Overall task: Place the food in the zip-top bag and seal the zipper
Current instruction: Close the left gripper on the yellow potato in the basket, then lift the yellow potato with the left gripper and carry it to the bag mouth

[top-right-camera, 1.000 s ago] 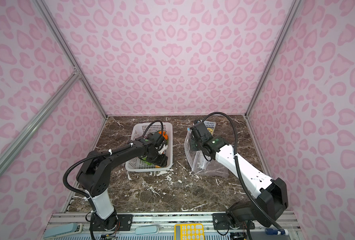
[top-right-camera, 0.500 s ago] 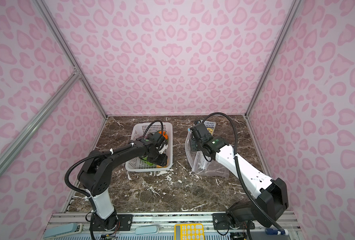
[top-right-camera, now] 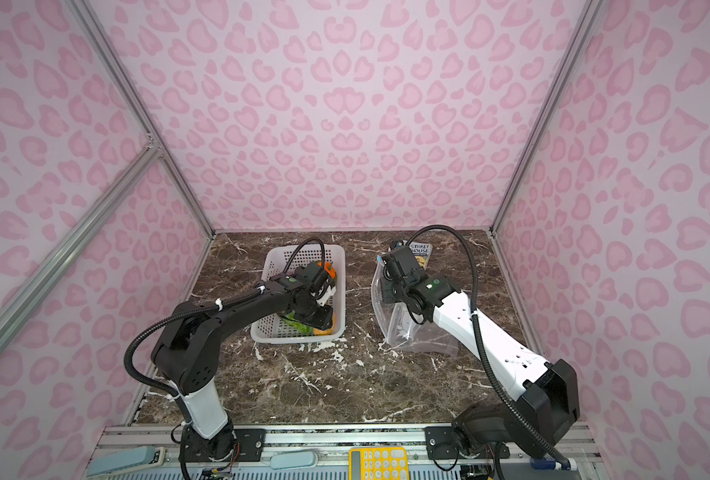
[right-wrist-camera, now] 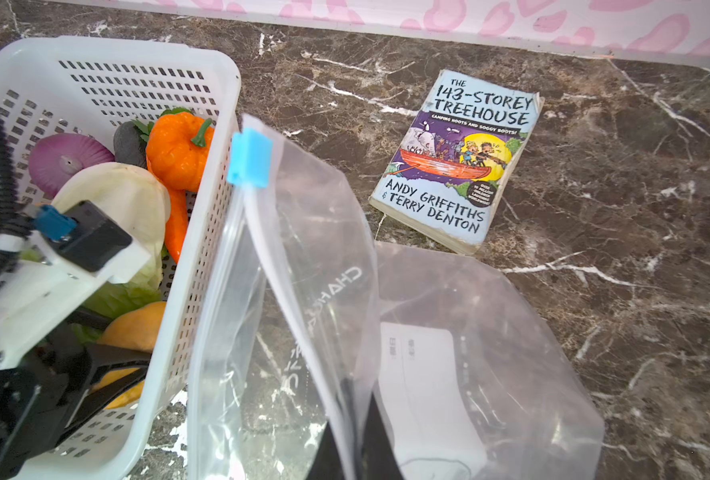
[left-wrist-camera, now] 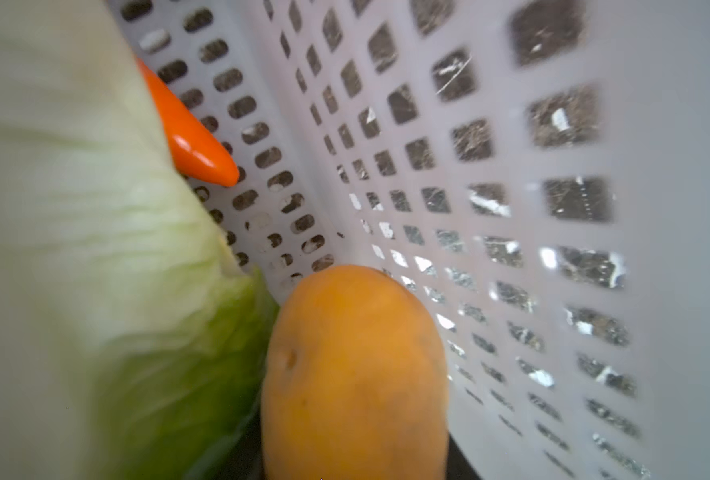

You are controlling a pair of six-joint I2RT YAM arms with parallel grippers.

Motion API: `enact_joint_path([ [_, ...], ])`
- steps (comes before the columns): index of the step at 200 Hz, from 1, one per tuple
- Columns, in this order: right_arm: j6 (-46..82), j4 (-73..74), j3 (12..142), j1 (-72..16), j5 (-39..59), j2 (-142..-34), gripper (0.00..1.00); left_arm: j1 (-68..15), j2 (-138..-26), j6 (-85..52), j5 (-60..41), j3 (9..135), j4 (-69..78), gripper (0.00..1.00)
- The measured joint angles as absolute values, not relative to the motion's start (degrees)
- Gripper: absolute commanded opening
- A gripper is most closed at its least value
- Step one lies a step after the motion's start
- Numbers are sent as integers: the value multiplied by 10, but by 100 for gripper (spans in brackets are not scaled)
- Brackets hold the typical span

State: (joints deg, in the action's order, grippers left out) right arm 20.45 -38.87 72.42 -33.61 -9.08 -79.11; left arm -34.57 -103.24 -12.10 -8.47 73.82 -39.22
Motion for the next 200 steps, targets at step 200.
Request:
enact_joint_path([
  [200,238,-312,707,-325,-33,-794,0,-327,-797,-305,-261,635,-47,40],
])
